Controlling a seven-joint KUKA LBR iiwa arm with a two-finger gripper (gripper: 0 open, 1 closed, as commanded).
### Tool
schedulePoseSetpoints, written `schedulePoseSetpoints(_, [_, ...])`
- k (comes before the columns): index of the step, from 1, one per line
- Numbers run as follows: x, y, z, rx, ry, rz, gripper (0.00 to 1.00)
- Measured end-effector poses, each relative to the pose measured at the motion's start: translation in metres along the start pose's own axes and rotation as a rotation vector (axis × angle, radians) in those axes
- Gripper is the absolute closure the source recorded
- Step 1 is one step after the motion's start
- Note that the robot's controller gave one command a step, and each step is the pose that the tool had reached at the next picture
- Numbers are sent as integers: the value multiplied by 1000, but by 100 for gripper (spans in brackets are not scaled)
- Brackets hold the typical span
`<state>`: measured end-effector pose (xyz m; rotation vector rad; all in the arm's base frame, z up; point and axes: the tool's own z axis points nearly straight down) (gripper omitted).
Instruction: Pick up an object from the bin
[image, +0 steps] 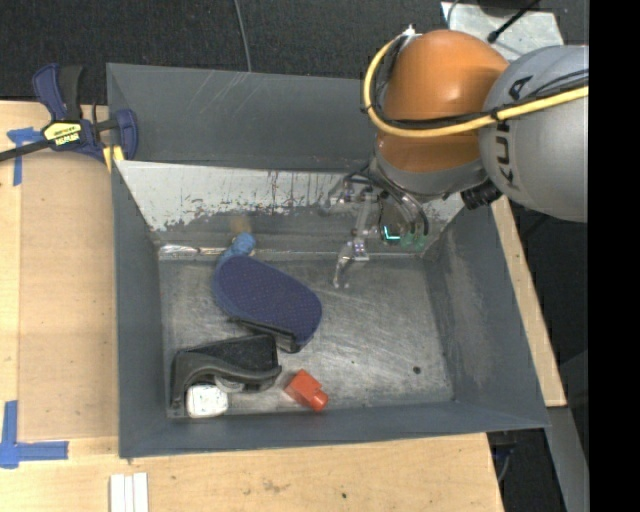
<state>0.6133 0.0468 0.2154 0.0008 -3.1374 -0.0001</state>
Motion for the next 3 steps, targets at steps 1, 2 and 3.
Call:
schedulePoseSetpoints(1, [51, 27, 141, 3, -20, -291, 0])
schedulePoseSetpoints(2, [50, 27, 139, 1, -23, -288, 100])
schedulePoseSetpoints(3, [38, 43, -57, 3, -16, -689, 100])
